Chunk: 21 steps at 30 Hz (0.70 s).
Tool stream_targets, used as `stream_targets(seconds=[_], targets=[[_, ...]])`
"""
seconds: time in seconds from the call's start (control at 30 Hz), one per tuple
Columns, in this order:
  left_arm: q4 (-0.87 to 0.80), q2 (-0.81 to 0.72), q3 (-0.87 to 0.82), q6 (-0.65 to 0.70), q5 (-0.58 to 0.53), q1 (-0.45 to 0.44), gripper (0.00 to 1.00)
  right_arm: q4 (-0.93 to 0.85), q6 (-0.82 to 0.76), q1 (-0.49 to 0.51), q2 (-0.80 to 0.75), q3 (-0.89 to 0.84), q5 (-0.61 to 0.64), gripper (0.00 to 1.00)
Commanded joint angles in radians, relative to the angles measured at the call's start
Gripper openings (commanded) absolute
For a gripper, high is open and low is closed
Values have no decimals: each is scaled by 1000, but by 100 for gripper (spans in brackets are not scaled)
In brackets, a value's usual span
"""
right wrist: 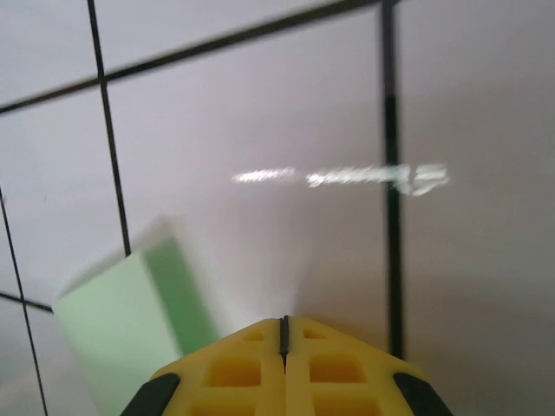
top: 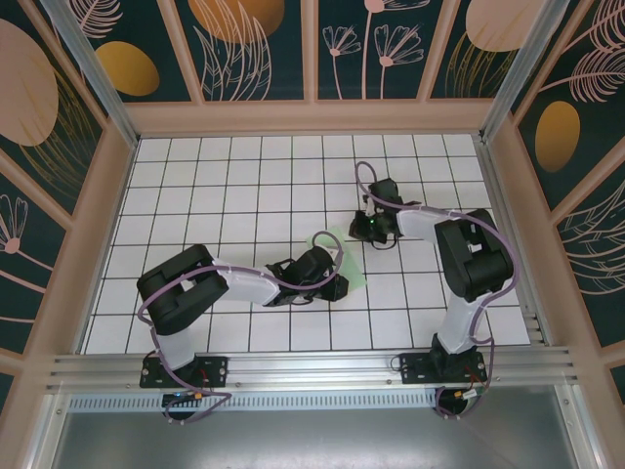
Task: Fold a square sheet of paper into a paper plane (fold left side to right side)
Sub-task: Fold the triangle a second time at the center of the table.
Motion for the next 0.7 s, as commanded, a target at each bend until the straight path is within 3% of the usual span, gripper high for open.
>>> stream_targets(seconds=[0.0, 0.33, 0.67], targets=[[-144, 19, -37, -22, 31, -19, 26, -2, -21, 2, -93, -8, 6, 0], [-146, 19, -37, -19, 30, -20, 26, 128, 106, 71, -213, -259, -243, 0], [-155, 22, -29, -18, 27, -21, 26, 117, 102, 97, -230, -288, -220, 0]])
